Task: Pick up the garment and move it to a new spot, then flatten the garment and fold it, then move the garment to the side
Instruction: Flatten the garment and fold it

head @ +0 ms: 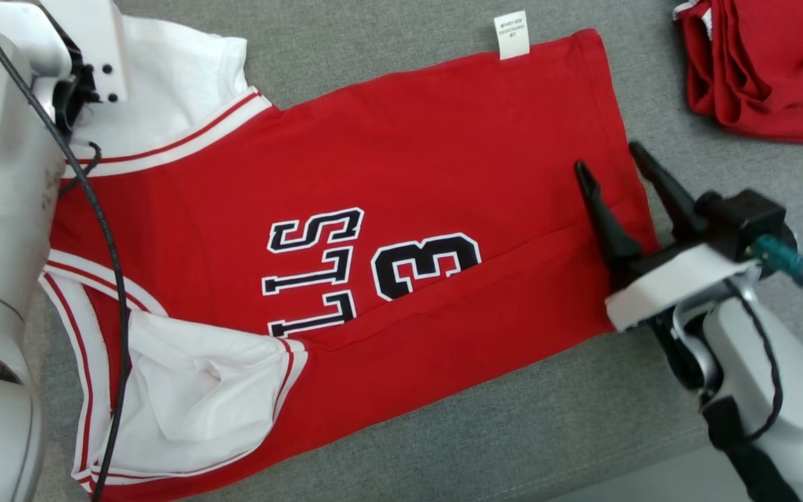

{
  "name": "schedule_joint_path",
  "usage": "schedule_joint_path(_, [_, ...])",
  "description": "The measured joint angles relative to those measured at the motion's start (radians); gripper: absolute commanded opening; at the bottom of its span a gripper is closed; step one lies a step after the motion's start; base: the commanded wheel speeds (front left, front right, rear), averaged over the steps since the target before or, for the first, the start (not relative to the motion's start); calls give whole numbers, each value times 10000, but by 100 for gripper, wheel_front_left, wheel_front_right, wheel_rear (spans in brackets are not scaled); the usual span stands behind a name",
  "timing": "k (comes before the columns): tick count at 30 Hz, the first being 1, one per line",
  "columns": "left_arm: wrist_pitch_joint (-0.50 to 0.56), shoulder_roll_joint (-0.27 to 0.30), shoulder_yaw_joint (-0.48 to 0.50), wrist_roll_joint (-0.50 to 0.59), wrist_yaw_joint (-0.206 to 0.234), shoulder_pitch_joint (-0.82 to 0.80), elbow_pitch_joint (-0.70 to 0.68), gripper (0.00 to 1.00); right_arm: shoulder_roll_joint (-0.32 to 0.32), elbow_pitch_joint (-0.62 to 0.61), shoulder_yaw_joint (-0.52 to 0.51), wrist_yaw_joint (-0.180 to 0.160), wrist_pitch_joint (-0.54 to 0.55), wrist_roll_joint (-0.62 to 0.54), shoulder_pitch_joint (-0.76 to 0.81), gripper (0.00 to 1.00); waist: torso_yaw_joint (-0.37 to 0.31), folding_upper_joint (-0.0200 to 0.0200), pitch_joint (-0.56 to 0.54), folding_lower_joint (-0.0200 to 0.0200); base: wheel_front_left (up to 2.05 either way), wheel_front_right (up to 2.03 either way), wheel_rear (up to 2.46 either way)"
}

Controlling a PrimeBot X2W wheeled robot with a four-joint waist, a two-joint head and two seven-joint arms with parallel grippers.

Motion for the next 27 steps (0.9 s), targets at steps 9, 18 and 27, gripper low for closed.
schedule_joint_path(9, [-343,61,0,-98,-270,-316,52,0,-140,1927,90,-2,1929,1325,-2971,100,192,0,224,0,0,0,0])
schedule_joint_path(18, [-364,-150,-96,-174,-604,-583,84,0,146,4288,520,0,4886,1877,-5442,100,461,0,322,0,0,0,0])
schedule_joint_path(27, [-378,-268,-272,-155,-698,-745,119,0,359,5605,965,0,6153,2345,-6392,52,633,0,394,0,0,0,0])
